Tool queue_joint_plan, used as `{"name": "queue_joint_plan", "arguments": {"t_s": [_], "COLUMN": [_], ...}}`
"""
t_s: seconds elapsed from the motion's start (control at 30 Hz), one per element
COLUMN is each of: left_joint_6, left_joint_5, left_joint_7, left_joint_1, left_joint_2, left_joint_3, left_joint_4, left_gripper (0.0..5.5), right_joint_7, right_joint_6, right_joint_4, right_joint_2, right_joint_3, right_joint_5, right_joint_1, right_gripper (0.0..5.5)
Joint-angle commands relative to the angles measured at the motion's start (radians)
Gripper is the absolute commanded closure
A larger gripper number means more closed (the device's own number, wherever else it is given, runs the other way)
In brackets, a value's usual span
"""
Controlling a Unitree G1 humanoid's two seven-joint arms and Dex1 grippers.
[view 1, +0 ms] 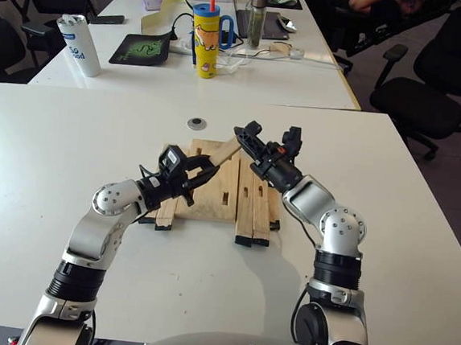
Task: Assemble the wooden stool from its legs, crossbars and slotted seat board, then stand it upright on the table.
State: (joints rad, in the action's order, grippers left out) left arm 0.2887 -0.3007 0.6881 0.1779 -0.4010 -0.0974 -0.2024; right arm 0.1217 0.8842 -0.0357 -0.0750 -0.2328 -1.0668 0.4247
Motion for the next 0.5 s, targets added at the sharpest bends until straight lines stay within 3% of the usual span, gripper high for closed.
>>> {"name": "queue_joint_plan", "arguments": {"t_s": [0.03,0.17,0.5], "left_joint_6": [-0.005,-0.025,-0.032], "left_joint_5": [0.027,0.049,0.066], "left_joint_7": [0.008,0.015,0.017], "left_joint_1": [-0.016,-0.018,-0.026], "left_joint_2": [-0.021,-0.031,-0.032], "left_joint_3": [-0.015,-0.027,-0.044], "left_joint_4": [0.003,0.014,0.039], "left_gripper": [4.17,4.17,4.17], "right_joint_7": [-0.028,-0.041,-0.058], "right_joint_6": [-0.021,-0.026,-0.035], "right_joint_4": [0.007,0.008,0.012], "right_joint_2": [-0.014,-0.024,-0.035], "right_joint_3": [-0.021,-0.030,-0.044], "right_joint_5": [-0.013,-0.027,-0.041], "right_joint_1": [0.024,0.027,0.030], "right_gripper": [4.58,5.04,5.06]}}
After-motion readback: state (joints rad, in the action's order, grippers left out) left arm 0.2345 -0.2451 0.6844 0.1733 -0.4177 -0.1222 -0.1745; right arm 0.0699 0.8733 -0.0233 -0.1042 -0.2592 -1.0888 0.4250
